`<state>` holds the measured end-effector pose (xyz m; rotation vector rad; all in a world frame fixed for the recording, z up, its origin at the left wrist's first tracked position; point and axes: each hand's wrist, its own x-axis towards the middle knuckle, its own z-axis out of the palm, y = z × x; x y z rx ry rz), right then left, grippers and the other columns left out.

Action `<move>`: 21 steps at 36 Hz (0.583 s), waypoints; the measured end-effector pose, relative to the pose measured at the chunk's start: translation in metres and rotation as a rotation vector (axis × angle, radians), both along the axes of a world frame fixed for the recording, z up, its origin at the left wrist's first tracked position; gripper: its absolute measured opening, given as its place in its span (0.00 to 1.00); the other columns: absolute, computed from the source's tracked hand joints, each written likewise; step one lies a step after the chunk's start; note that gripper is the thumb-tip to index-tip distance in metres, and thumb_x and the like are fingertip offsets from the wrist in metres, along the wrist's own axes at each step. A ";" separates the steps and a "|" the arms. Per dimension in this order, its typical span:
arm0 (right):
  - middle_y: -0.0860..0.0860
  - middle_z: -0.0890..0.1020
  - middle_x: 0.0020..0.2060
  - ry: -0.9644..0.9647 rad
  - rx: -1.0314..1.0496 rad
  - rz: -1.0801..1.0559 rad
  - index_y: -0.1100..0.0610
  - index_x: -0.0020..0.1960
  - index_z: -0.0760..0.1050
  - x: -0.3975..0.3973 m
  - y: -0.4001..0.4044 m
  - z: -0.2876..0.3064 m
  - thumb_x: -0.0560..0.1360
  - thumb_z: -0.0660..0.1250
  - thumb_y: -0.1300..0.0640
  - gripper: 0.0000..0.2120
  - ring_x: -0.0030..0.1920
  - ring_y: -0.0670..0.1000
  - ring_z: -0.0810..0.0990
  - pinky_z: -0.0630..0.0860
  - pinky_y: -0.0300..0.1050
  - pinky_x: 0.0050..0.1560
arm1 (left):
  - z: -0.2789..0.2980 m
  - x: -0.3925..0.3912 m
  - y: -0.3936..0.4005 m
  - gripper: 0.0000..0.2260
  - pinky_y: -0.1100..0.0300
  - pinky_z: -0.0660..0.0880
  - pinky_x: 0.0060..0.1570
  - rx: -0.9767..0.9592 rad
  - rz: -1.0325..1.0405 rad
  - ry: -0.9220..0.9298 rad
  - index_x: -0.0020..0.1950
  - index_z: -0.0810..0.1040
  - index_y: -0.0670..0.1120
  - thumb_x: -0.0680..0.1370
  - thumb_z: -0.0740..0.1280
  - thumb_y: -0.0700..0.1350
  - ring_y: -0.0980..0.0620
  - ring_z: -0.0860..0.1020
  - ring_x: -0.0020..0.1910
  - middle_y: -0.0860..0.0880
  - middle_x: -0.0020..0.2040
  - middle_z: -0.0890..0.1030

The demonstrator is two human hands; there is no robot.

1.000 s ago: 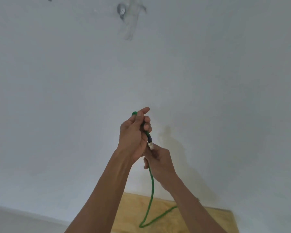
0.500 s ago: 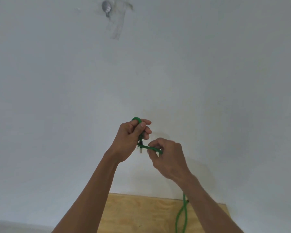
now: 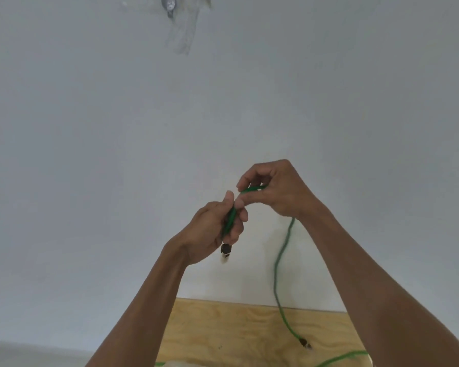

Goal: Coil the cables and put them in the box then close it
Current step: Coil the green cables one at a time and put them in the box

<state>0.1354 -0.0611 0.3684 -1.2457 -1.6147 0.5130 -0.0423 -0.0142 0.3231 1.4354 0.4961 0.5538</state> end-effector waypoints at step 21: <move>0.53 0.84 0.37 0.640 -0.159 -0.111 0.52 0.47 0.84 -0.039 -0.009 -0.102 0.79 0.64 0.66 0.14 0.31 0.49 0.70 0.70 0.43 0.31 | 0.027 0.028 0.016 0.09 0.59 0.81 0.47 -0.164 0.027 -0.452 0.53 0.77 0.34 0.75 0.65 0.35 0.49 0.81 0.40 0.42 0.41 0.82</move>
